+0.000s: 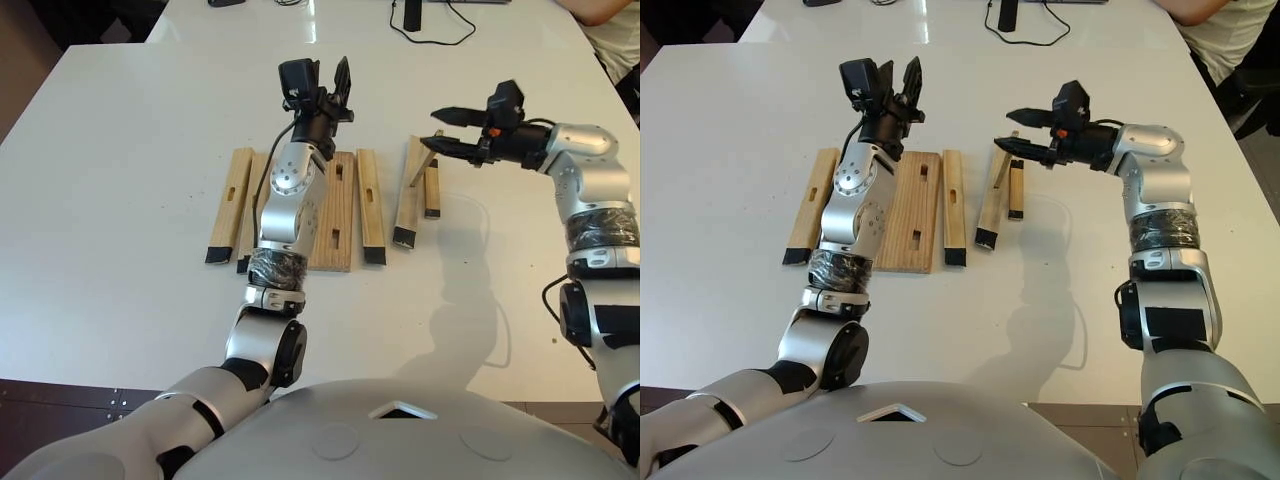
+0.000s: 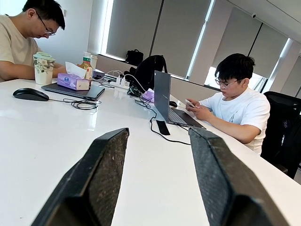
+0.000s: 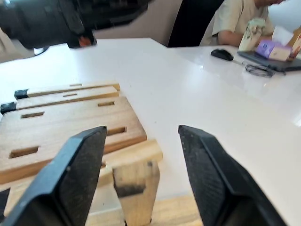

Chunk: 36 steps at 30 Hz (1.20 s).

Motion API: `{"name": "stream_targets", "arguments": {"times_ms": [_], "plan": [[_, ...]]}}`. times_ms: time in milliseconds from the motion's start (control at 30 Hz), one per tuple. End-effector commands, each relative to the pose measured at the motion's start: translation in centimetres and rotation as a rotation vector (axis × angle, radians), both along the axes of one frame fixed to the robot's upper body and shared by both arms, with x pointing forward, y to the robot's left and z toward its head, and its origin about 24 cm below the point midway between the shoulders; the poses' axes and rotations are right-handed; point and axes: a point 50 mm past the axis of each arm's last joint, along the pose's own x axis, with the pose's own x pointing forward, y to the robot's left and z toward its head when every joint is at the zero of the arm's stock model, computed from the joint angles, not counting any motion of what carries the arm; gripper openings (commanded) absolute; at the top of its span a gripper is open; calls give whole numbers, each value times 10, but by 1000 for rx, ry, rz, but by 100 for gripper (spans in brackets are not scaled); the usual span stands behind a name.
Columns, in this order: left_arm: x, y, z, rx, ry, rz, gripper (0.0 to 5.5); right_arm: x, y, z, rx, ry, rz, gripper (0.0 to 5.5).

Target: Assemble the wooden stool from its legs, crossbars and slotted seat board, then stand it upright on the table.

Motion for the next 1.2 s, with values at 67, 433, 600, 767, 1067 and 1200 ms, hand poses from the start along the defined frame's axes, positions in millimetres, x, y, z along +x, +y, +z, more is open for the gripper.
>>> {"name": "stream_targets", "arguments": {"times_ms": [67, 433, 600, 767, 1067, 1200], "plan": [[-4, 0, -2, 4, 17, 0, 236, 4, 38, 24, 186, -74, -89, 280], [-4, -7, -2, 0, 15, -7, 236, 28, 57, -2, 264, 3, -321, 280], [-4, -7, -2, 0, 15, -9, 236, 20, 65, -61, 101, 146, -349, 280], [-3, -6, -2, -1, 15, -8, 236, 27, 64, -23, 218, 36, -357, 280], [-5, -2, -2, -13, 18, 13, 236, -55, 89, 6, 200, -22, -4, 280], [-8, 3, -2, -24, 16, 36, 236, -98, 71, -54, -9, 144, 17, 280]]}}
